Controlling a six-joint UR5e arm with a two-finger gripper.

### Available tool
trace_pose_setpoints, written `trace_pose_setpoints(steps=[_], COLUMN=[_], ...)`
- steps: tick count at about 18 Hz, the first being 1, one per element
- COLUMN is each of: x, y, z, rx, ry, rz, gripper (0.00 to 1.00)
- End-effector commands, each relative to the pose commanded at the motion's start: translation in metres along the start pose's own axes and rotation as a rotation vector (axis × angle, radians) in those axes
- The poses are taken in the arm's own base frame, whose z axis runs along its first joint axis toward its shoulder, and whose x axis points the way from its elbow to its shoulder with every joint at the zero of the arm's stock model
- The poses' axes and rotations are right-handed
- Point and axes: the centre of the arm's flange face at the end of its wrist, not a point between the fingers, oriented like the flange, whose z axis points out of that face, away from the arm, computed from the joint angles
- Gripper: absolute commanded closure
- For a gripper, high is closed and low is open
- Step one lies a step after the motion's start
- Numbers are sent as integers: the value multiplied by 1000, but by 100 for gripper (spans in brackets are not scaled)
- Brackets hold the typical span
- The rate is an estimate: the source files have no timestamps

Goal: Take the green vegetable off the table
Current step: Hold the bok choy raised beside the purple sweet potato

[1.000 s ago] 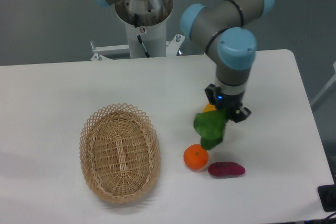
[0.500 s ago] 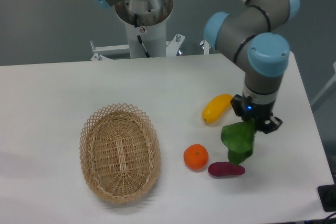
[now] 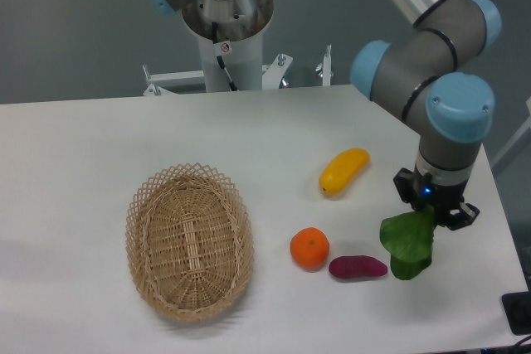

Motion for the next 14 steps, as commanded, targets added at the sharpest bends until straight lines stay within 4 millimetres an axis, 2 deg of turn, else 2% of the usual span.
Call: trace_pose_setpoints(steps=[8, 14], x=[-2, -3], y=[-2, -1], z=[10, 10], rx=[-4, -3], ry=[6, 6], rz=[9, 8], gripper=[69, 69])
